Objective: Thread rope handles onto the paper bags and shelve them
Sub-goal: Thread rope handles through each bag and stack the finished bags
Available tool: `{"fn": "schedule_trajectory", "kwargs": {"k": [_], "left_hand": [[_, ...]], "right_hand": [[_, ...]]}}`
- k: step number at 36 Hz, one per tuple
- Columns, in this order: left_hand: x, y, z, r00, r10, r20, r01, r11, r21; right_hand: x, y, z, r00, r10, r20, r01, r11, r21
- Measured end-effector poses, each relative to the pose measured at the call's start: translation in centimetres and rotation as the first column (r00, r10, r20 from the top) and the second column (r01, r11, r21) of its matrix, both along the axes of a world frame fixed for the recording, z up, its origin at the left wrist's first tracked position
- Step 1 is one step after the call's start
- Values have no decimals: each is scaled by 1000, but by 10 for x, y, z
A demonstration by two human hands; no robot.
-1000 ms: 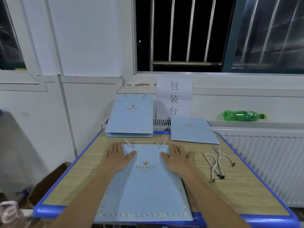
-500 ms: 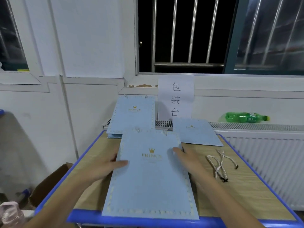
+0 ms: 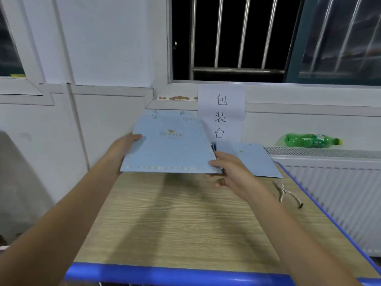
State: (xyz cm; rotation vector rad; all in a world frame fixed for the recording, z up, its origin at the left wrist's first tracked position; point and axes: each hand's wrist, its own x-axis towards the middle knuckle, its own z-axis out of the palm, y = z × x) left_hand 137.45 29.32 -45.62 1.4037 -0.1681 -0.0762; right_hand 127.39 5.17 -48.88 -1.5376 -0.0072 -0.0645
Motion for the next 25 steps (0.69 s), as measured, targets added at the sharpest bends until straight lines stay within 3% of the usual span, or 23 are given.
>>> {"fn": "schedule_trajectory", "kwargs": {"k": [3,5,8,10,13,16,19,21,23,25], "left_hand": [[0,7,1,990,-127,-59,116,981,-157],[3,16,-1,979,-203,-14,190,939,-286],[14,23,5,961,-249,119,275,906,-323],[24,21,11,963,-163,215,217,941,-260],[33,9,18,940,30,339,-5,997,-75],[57,1,8,880,141,453,-192,979,68],[83,0,-16,860,228,456,-348,916,199],[97,0,-32,888,221,404,-369,866,337],[105,-2,-51,937,174,302,-307,824,477],[107,-2,-67,973,88,215,-196,807,557]], "right_hand": [[5,7,3,999,-20,34,17,996,93],[15,11,8,995,-72,75,59,984,170],[33,16,22,969,-179,172,141,967,210],[50,19,33,939,-254,232,198,951,239],[77,25,41,882,-365,297,308,925,222],[101,29,33,837,-420,351,400,907,131],[121,29,8,804,-447,392,499,866,-37],[133,29,-14,836,-385,390,496,834,-240],[144,29,-38,913,-295,281,397,798,-452],[148,29,-57,963,-230,142,270,809,-522]]}}
